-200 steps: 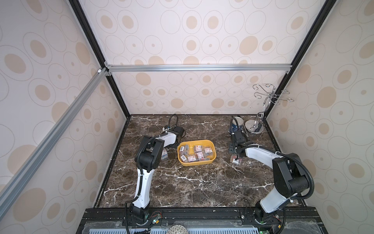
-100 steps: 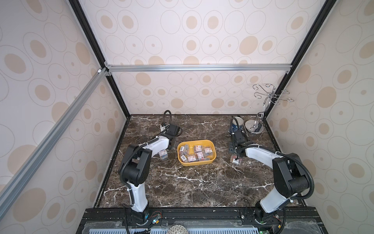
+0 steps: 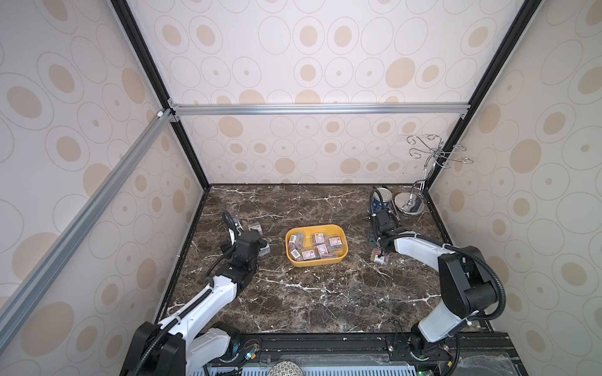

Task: Take the paper clips out of the storage box
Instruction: Pick up the boxed paper clips from the storage box.

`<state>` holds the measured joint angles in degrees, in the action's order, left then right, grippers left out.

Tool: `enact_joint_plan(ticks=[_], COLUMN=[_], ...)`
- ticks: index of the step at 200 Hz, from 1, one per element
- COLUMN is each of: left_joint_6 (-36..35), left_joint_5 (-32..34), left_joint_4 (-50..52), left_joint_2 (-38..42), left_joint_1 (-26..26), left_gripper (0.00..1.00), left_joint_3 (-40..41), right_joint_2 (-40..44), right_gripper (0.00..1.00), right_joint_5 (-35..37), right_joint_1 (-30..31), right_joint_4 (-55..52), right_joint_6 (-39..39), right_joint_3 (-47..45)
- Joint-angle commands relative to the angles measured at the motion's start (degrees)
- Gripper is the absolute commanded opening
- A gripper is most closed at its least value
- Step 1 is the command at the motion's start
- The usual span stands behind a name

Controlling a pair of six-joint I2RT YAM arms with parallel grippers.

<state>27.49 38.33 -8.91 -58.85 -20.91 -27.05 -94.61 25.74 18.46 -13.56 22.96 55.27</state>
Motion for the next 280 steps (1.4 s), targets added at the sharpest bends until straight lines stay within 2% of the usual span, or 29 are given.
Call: enact_joint_plan(ticks=[1,18,84,124,165,225,257,280], left_joint_6=[-0.8,-0.5,-1.3,-1.3,-1.3,-0.9,-0.5,-0.5], left_joint_5=[4.8,3.1,0.1,-2.1,-3.2,-3.5,-3.1,-3.0], left_joint_4=[-12.2,-17.6,-20.9,-22.1,-23.8,-23.2,-23.0,-23.1], left_joint_2=[4.4,6.3,9.1,8.8,11.1,9.2,9.3,9.7], left_joint_1=[0.9,1.6,2.0,2.1,2.0,2.0,2.1,2.1], left_gripper=[0.94,0.95,0.97,0.97,0.99,1.00,1.00,1.00], left_joint_3=[7.3,12.6,15.2,15.8,17.8,16.7,16.7,17.0], right_joint_2=[1.4,1.4,5.4,15.4,19.2,10.7,2.5,-3.4], right_gripper=[0.69,0.69,0.67,0.68,0.70,0.68,0.63,0.61], right_joint_5=[1.7,2.1,1.7,-9.8,-15.3,-17.1,-17.9,-14.9], right_joint_1=[0.7,0.9,1.1,3.1,11.3,24.5,26.2,26.1], right_joint_4=[0.5,0.3,-1.0,0.4,0.5,-0.5,-3.1,-6.3], right_joint_6=[-0.1,-0.1,1.1,0.4,1.0,1.4,2.5,2.8], right_joint_3=[-0.8,-0.6,-1.8,-2.3,-0.8,5.8,11.1,15.3])
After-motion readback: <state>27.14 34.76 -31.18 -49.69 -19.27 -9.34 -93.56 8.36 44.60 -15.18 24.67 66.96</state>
